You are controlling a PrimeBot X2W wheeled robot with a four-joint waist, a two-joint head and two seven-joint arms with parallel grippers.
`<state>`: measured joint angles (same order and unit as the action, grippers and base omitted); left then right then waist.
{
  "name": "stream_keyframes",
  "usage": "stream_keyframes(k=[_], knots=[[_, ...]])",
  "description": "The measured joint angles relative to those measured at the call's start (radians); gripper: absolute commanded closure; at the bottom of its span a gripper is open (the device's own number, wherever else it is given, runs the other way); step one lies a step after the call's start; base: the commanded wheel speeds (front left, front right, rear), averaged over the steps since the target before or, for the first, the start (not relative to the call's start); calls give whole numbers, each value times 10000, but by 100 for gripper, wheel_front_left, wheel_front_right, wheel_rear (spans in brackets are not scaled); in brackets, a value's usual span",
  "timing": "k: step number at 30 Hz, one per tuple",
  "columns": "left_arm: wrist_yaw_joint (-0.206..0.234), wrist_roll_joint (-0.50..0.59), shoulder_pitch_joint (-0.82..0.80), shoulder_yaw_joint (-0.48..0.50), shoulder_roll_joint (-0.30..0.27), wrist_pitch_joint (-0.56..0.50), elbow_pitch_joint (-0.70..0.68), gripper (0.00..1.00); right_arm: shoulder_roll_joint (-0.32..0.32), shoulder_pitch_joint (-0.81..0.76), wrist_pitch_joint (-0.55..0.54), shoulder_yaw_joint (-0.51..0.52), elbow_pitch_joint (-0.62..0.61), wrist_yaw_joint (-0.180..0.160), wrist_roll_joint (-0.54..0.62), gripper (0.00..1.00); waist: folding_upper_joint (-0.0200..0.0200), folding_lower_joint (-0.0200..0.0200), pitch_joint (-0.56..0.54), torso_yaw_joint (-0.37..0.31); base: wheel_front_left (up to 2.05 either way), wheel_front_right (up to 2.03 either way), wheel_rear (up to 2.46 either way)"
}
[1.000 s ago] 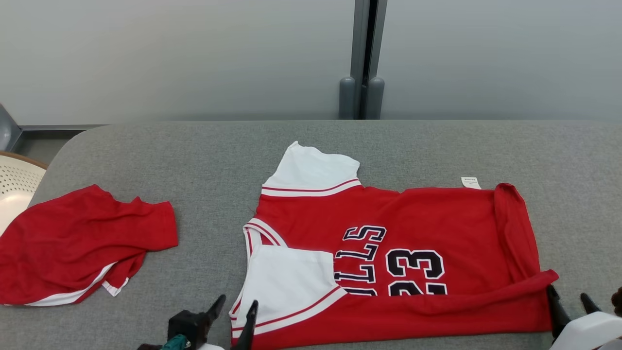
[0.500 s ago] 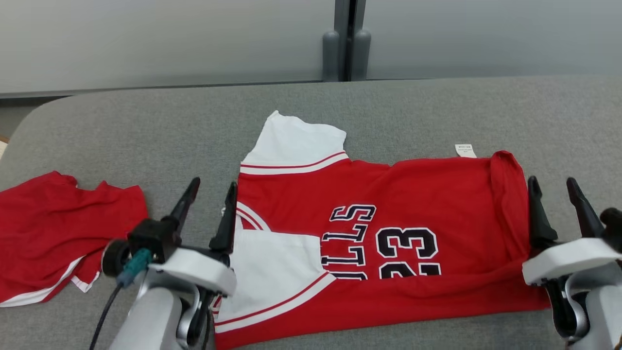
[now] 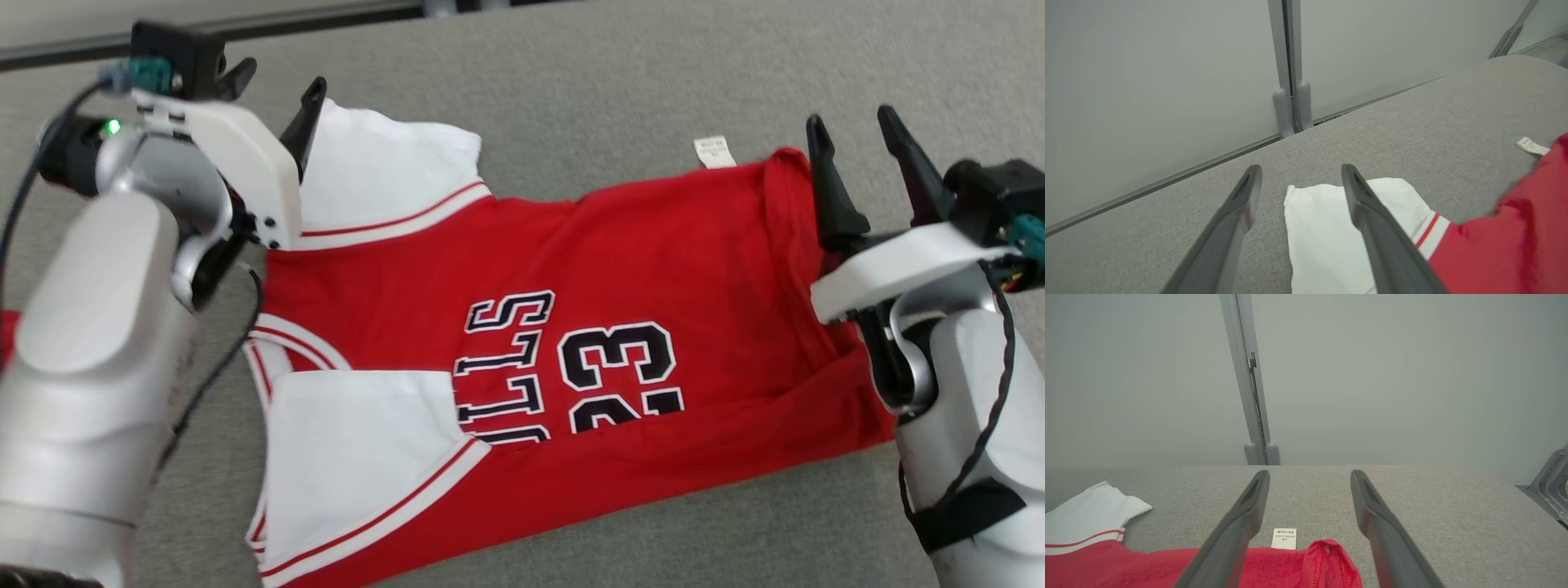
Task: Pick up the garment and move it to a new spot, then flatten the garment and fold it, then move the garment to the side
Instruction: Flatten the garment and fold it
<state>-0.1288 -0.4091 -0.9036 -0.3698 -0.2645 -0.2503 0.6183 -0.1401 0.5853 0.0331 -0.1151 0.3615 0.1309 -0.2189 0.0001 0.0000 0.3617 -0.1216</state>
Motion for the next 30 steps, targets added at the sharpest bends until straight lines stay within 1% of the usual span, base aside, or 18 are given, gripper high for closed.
stream_keyframes(k=[4,7,10,14,18,23,24,25,26,28,30], knots=[[-13,-619,-1131,-1139,-775,-1277,474,0,79,516,-23,-349,98,0,-67,0,-1,0,594,-462,0,0,0],[-13,-805,-1615,-1839,-1289,-1841,930,0,104,705,19,-525,178,0,-96,0,0,0,940,-805,0,0,0],[-13,-1045,-1881,-2339,-1582,-2217,1375,0,138,778,111,-625,247,0,-176,0,-1,0,1197,-1107,0,0,0],[-15,-1051,-2234,-2546,-1833,-1848,1912,0,157,783,201,-723,351,0,-199,0,0,0,1410,-1403,0,0,0],[-15,-1225,-2323,-2884,-1779,-1762,2320,0,159,783,257,-788,414,0,-251,0,-1,0,1516,-1580,0,0,0],[-13,-1592,-2554,-3179,-1726,-1808,2522,0,155,833,255,-711,481,0,-259,0,0,0,1571,-1634,0,0,0],[-12,-1684,-2596,-3260,-1693,-1871,2569,53,151,868,255,-675,506,0,-259,0,0,0,1582,-1629,0,0,0],[-10,-1818,-2651,-3361,-1664,-1962,2591,86,146,904,255,-640,523,0,-259,0,0,0,1589,-1616,0,0,0],[-10,-1973,-2686,-3453,-1630,-2021,2591,100,136,928,253,-602,550,0,-257,0,-1,0,1589,-1593,0,0,0],[-12,-2309,-2685,-3605,-1557,-2056,2537,100,109,935,236,-525,637,0,-244,0,0,0,1565,-1514,0,0,0],[-21,-2552,-2676,-3664,-1498,-1753,2499,100,90,981,171,-477,717,0,-247,0,0,0,1524,-1402,0,0,0]])
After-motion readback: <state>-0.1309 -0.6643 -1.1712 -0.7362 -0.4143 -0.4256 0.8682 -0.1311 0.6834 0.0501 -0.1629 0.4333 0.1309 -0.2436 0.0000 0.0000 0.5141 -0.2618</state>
